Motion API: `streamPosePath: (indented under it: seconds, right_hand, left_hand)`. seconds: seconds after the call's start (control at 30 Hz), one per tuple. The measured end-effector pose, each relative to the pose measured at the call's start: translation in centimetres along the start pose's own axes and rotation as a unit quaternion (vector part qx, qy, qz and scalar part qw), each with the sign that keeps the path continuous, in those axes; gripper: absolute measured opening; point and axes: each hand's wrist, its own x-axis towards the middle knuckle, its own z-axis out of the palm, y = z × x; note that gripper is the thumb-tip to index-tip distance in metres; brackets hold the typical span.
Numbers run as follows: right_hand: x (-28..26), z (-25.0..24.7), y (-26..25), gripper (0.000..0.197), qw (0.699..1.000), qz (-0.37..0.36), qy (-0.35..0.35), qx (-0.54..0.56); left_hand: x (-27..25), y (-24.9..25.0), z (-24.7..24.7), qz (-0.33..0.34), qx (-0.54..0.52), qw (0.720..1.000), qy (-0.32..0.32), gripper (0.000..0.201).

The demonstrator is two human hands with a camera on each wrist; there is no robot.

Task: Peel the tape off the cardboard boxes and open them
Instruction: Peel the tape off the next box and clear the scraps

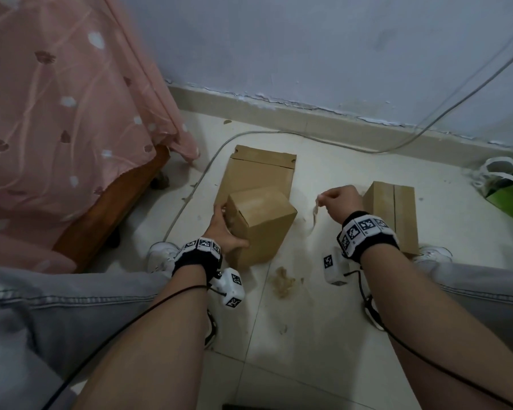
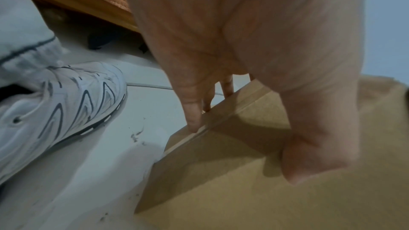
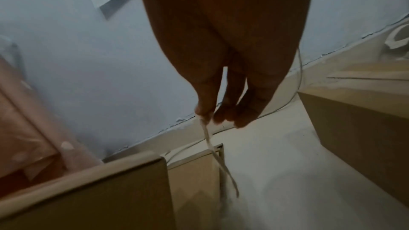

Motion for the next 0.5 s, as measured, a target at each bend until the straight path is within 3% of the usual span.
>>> streamPosePath:
  seconds: [0.27, 0.5]
  right_hand:
    - [-1.8, 1.3, 0.1, 0.002, 0.994, 0.034, -0.055, -0.087]
    - [-3.1, 7.2, 5.8, 0.006, 0.964, 0.055, -0.153, -0.212]
  left_hand:
    - [0.5, 0.2, -0.1, -0.005, -0.014, 1.000, 0.026, 0.123]
    - [1.3, 0.1, 0.3, -0.005, -0.019, 0.999, 0.029, 0.125]
